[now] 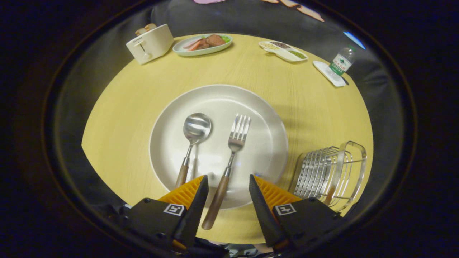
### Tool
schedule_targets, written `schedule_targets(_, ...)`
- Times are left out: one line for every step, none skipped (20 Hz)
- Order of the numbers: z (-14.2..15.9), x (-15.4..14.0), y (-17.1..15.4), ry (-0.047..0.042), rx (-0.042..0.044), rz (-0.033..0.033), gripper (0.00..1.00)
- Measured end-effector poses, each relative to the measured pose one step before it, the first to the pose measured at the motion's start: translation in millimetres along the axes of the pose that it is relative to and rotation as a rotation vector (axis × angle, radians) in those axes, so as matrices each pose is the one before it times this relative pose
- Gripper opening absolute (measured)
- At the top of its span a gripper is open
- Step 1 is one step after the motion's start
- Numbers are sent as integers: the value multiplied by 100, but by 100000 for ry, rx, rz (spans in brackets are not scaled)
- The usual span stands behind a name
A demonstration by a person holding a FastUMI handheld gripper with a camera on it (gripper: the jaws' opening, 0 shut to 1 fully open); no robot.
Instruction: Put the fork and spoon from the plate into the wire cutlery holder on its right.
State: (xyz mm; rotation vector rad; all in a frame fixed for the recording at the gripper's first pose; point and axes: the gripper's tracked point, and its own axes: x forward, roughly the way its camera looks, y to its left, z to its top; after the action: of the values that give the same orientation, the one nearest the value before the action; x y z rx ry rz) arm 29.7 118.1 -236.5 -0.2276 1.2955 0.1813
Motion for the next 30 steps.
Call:
schedule_targets(-240, 50, 365, 1149, 1135, 1094, 60)
schedule_targets(12, 58, 235, 768, 1223, 893, 55)
schedule_targets(-143, 58, 43, 905, 126, 134, 50)
schedule_targets(15, 24, -163, 308, -601, -454, 45)
schedule_targets(-106, 8, 38, 254, 991, -186, 39)
schedule_targets(98, 38, -142, 550, 544, -510, 32)
schedule_targets(82, 83, -22, -511, 510, 677, 26)
schedule_targets(75, -44, -101, 169, 624, -56, 19)
schedule_targets(-74, -108, -21, 213, 431, 479, 13)
schedule_targets(29, -193, 4, 378, 1559, 575, 13)
schedule_targets(36, -285, 105, 133, 2094, 1176, 13)
schedule_targets(314, -304, 32, -550, 1915, 987, 13)
schedule_targets(54, -317, -47, -173, 1256, 658, 13)
schedule_targets(15, -387, -225, -18, 459, -148, 13)
schedule_targets(-165, -404, -341, 28, -442, -652, 13)
schedule_targets(-21, -385, -439, -372, -826, -967, 13)
schedule_targets(-129, -438, -386, -380, -1201, -729, 13)
schedule_targets(86, -764, -175, -801, 734, 53, 13)
schedule_targets(-63, -28, -144, -609, 942, 732, 8)
schedule_targets(141, -381, -180, -983, 819, 590, 8)
schedule_targets(-81, -538, -163, -486, 571, 417, 8)
schedule_targets(5, -535, -114, -542, 237, 394, 9)
schedule_targets(-36, -673, -83, -792, 171, 560, 9)
schedule_targets(130, -724, -99, -1131, 606, 740, 9)
schedule_targets(165, -837, -63, -1507, 741, 1022, 9)
schedule_targets(374, -920, -103, -1948, 1090, 1342, 9)
schedule_targets(319, -915, -188, -2154, 919, 1080, 8)
schedule_targets(398, -1025, -510, -1789, 828, 227, 8)
schedule_targets(171, -996, -670, -1308, 826, -515, 8)
schedule_targets(117, -957, -974, -421, 1106, -1219, 8)
